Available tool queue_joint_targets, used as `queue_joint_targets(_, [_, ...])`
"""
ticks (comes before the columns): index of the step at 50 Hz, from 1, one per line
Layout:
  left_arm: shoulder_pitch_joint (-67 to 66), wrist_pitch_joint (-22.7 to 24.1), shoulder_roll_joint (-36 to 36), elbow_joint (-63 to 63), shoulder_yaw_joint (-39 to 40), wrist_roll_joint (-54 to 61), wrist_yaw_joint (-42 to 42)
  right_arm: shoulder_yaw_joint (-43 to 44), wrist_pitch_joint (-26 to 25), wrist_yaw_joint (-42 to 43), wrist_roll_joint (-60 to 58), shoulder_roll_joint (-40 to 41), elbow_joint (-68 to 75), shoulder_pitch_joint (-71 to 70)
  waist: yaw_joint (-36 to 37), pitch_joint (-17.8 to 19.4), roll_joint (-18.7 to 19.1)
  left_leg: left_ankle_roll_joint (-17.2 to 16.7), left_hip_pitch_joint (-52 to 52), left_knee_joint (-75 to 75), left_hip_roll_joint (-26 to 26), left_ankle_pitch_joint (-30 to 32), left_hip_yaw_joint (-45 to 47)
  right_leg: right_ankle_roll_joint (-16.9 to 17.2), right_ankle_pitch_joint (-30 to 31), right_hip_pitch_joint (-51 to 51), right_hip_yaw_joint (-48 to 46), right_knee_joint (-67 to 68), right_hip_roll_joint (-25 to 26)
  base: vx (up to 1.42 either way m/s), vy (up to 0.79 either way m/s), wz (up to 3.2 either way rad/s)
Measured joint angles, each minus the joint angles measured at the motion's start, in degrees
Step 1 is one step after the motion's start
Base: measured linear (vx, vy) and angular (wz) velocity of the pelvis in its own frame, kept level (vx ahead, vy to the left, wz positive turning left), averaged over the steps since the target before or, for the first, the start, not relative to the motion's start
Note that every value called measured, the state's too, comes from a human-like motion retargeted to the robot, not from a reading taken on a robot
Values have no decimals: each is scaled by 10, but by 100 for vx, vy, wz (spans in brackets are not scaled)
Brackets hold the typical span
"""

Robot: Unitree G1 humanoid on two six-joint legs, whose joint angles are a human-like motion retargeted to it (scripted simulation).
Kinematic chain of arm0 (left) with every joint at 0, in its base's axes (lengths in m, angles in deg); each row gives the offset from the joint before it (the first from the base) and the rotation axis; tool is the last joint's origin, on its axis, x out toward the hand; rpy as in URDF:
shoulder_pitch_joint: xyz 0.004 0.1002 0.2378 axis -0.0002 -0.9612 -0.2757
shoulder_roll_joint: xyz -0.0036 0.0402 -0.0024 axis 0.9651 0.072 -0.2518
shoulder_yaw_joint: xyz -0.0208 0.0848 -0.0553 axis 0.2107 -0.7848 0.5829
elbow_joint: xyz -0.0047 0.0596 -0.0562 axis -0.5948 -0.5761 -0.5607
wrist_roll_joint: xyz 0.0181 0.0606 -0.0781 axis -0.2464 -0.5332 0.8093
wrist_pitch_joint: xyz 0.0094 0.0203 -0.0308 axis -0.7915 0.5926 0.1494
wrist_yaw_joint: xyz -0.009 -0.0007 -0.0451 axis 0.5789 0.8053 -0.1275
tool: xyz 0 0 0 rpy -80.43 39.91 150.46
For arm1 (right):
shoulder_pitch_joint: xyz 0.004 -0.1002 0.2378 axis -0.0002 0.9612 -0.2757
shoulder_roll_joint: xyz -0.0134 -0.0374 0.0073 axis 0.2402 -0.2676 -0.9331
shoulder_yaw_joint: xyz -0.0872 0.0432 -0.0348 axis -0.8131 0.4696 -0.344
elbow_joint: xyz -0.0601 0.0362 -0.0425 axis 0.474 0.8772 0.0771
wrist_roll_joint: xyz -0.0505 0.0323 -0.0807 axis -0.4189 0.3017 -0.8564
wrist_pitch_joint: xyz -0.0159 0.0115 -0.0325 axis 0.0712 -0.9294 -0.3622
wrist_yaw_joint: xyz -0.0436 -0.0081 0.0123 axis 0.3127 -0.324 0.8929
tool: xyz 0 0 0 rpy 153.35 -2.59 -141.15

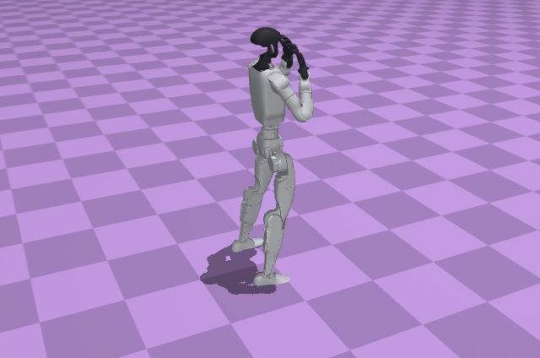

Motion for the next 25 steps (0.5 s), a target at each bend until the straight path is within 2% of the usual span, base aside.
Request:
queue_joint_targets(2, [21,-39,-3,22,-25,-52,-7,-45,25,54,3,21,-4,-53,-15,62,-22,29,30,-10,-20,-3,-6,-18,-12,29,-1,-1,-21,1,7,14])
queue_joint_targets(5, [31,-42,-10,31,-26,-26,-1,-47,22,49,19,39,-2,-70,-19,61,-23,29,33,-11,-20,-2,-8,-18,-12,33,-3,-2,-21,0,0,0])
queue_joint_targets(10, [32,-75,-3,9,-41,-33,25,-56,-4,34,-5,33,7,-79,-14,72,-24,33,33,-12,-19,-3,-8,-17,-18,23,-3,18,-21,0,0,0])
queue_joint_targets(12, [-3,-34,9,12,-20,22,18,-6,-26,0,-11,18,-3,-18,0,24,-10,9,6,-7,-9,1,-3,0,-1,9,-3,-8,-9,0,0,0])
queue_joint_targets(15, [-16,-23,12,19,-12,28,14,7,-15,9,-9,15,-8,-4,2,22,-11,8,3,-6,-8,1,-3,0,0,6,-3,-9,-8,0,0,0])
queue_joint_targets(18, [4,-54,6,25,-20,6,26,-29,12,39,16,27,-3,-48,-12,62,-26,28,27,-12,-20,-1,-11,-15,-10,31,-7,-5,-20,1,3,14])
queue_joint_targets(19, [4,-60,9,29,-21,7,30,-35,13,40,24,29,-4,-52,-14,65,-28,29,29,-13,-20,-2,-11,-17,-11,33,-6,-5,-20,0,0,0])
queue_joint_targets(22, [6,-69,31,19,-19,17,46,-34,1,23,28,23,2,-56,-13,64,-28,28,30,-12,-20,-2,-12,-15,-11,34,-8,-5,-20,0,0,0])
queue_joint_targets(25, [-23,-48,69,13,-5,38,55,4,-32,-21,0,-1,2,-6,0,29,-16,9,8,-7,-9,-1,-6,0,-3,13,-6,-9,-10,0,0,0])
